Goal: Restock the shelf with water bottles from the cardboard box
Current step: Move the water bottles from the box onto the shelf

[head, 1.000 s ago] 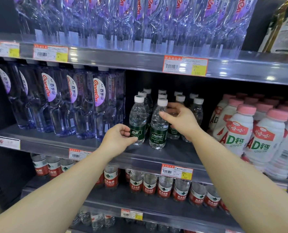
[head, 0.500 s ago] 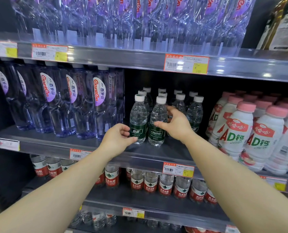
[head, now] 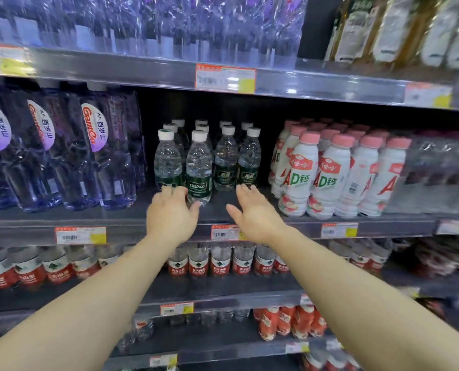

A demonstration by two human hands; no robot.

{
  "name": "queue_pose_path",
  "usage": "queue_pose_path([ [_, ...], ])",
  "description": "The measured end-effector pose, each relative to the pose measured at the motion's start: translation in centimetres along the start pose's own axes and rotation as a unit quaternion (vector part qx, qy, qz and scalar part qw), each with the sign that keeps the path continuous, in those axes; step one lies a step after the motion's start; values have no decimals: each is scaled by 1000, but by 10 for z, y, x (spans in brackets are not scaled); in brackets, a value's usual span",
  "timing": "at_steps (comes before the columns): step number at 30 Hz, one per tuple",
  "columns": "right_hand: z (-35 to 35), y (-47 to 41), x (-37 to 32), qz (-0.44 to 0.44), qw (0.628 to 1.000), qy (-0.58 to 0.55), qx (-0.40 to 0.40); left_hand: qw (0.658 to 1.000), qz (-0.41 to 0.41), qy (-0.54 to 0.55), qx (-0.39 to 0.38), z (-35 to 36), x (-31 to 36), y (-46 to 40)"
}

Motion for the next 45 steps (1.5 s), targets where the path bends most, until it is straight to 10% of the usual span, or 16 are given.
queue_pose_path([
  [6,-63,105,116,49,994,101,9,961,147,-144,-183,36,153,82],
  [23,-343,488,560,408,877,249,52,827,475,80,-290,120,726,402],
  [35,-442,512,845,512,804,292,77,768,553,116,-303,270,1024,438],
  [45,-428,514,1064,512,825,234,41,772,521,104,-349,406,1164,473],
])
Point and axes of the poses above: each hand's wrist, its own y-axis away from the middle knuckle, its own z-axis out of the palm, x = y × z, the point moved 6 cm from there along -y, towards the middle knuckle, and after that the axes turned 14 degrees about x, right-handed, at the moved point
